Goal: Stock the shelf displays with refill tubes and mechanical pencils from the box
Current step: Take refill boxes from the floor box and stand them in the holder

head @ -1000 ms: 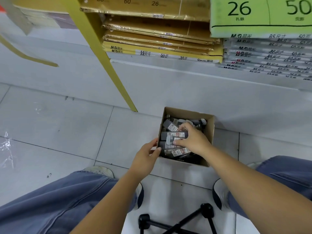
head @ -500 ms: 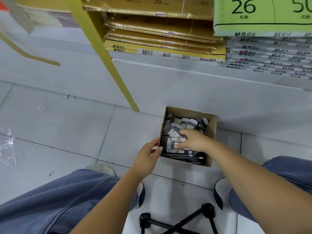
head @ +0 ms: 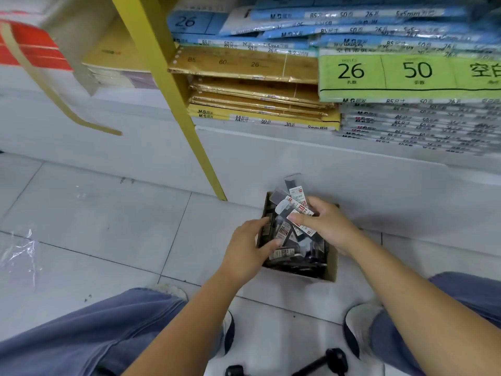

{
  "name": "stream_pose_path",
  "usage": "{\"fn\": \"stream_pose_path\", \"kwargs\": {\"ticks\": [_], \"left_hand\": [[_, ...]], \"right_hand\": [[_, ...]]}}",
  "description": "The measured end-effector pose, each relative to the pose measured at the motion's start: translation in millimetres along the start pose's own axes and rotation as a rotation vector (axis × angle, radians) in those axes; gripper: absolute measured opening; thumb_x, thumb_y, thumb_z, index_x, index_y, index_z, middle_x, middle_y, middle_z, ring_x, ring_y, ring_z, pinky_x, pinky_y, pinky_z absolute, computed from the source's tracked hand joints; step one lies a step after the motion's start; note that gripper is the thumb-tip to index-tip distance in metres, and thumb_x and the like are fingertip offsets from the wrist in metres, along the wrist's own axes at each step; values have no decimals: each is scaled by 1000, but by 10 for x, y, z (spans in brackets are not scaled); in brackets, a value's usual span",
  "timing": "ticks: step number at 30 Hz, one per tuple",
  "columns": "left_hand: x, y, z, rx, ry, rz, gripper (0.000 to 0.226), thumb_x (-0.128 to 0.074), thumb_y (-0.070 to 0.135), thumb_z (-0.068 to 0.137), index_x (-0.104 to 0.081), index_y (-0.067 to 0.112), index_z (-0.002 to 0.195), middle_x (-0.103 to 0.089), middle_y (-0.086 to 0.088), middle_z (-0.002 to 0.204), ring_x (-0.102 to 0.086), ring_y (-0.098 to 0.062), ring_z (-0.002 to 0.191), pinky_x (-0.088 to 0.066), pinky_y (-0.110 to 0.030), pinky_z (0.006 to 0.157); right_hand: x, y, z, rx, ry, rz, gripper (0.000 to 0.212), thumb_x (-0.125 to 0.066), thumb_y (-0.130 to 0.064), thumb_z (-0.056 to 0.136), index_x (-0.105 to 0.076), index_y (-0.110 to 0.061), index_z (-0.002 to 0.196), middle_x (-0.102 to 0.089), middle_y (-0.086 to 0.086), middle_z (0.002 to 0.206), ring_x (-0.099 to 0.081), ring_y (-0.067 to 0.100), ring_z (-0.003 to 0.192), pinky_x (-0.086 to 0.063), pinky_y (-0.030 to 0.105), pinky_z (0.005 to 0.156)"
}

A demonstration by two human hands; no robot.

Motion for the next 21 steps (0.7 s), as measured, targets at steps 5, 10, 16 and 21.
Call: {"fn": "stream_pose_path", "kwargs": {"ticks": [5,10,16,21], "left_hand": [[-13,624,-168,-18,-303,-542,41,-61,26,99,-52,36,137,-68,15,126,-62,-5,118,-56,-22,88],[529,1035,-310,-72,-274,-649,31,-53,22,103,-56,18,134,-70,-7,124,-67,-18,115,-59,-33,87],[1202,1581,-578,-226,-172,-594,26,-53,23,103,-61,24,128,-73,1,118,-68,-15,112,-59,-28,77],[1548,1990,-740,-321,-99,-702,26,-51,21,104,-60,26,128,-72,-3,120,-69,-22,112,-60,-34,81]], "right_hand": [[-117,-609,-282,113,13,121,38,-74,-55,69,-66,-41,104,-74,-6,101,-71,14,91,-55,33,77],[-251,-1287,-634,254,32,114,15,-60,-45,90,-65,-42,104,-72,-3,103,-71,21,88,-59,41,68],[-321,-2119,-983,430,77,-113,13,-44,-49,95,-56,-53,98,-57,-19,105,-57,-6,96,-45,10,76],[-238,-2736,-1225,560,76,-135,15,-57,-32,94,-63,-39,106,-70,-24,96,-66,-4,84,-47,8,65]]}}
Point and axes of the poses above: each hand's wrist, its own z-axis towards the middle knuckle, its own x-axis out of the back of the hand, y = z × x, the point moved 9 cm from there along z, towards the middle knuckle
